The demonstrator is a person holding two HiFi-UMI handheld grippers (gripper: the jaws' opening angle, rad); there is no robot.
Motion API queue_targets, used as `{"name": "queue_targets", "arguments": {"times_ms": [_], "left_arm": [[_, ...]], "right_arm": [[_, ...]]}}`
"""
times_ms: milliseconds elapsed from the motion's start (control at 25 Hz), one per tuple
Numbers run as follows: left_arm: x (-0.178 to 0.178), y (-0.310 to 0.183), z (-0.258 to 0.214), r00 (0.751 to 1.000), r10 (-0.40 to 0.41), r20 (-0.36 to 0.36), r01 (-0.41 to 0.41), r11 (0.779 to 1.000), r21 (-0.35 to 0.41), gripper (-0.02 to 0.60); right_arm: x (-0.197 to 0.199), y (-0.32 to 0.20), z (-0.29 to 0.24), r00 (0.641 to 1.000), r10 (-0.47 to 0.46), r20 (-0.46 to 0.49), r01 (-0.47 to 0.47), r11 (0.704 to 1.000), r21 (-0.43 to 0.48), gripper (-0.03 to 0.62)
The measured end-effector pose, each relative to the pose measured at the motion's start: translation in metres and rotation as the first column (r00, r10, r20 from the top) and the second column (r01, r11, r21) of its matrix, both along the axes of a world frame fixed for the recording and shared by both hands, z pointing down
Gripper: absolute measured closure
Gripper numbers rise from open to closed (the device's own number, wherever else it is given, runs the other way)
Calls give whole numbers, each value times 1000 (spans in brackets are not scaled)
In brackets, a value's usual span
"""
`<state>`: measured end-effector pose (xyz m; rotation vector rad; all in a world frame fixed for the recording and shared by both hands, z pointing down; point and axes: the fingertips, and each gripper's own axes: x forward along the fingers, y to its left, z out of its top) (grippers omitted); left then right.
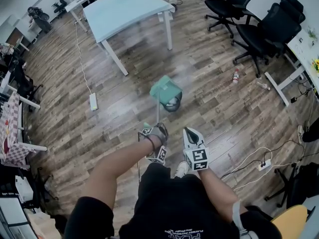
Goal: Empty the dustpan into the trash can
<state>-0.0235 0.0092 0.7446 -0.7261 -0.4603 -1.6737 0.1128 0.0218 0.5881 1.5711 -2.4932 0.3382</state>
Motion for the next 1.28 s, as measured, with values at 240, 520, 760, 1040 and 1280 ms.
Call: {"name": "queue_targets", "arguments": {"times_ms": [240,520,760,1040,1280], "left_arm": [[13,-7,-3,956,-154,-248,144,988,-60,479],[21,-21,-26,754,-416,-509,369,908,-197,485],[19,-31,-41,498,-555,-666,477,817,-325,483],[14,-57,-70,255,-604,-755,536,738,-410,485],[-1,-76,-87,151,-597,-788,546,715,-438,485]], "right_arm": [[-5,-4,0,1000,-7,3,7,1000,3,571],[-3,-7,-2,1000,-1,4,1,1000,-2,571],[-8,-9,4,1000,3,1,-3,1000,-18,571],[-9,-21,-1,1000,10,3,-10,1000,-22,571],[-14,-34,-8,1000,17,4,-17,1000,-10,571]]}}
